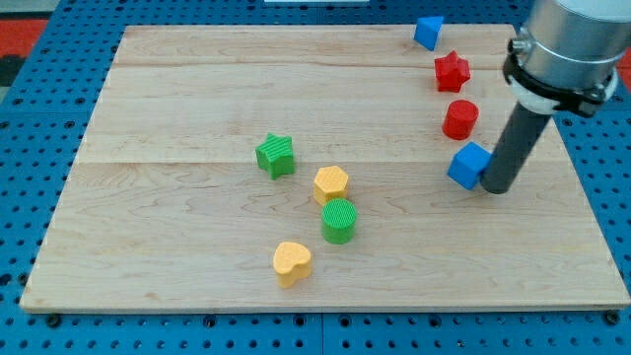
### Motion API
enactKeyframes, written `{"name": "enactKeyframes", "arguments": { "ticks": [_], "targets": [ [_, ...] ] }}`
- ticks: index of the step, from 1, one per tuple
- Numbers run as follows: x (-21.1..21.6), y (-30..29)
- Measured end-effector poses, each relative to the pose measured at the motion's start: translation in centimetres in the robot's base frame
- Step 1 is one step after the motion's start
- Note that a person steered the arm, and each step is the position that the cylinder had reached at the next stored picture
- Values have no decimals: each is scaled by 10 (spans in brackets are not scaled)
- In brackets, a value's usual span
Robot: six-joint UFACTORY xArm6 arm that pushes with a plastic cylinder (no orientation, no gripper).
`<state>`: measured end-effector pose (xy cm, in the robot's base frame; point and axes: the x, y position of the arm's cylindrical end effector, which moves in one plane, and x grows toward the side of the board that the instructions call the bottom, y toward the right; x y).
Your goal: Push the heart to the bottom of the cube
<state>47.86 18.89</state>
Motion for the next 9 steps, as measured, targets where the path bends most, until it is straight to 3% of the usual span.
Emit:
{"name": "enactKeyframes", "arguments": {
  "ticks": [1,2,3,4,5,6,7,8,9],
  "targets": [
    [0,12],
    [52,0],
    [73,-69],
    [120,-70],
    [140,-98],
    [139,-158],
    [135,-255],
    [100,-251],
    [83,-185]
  ]
}}
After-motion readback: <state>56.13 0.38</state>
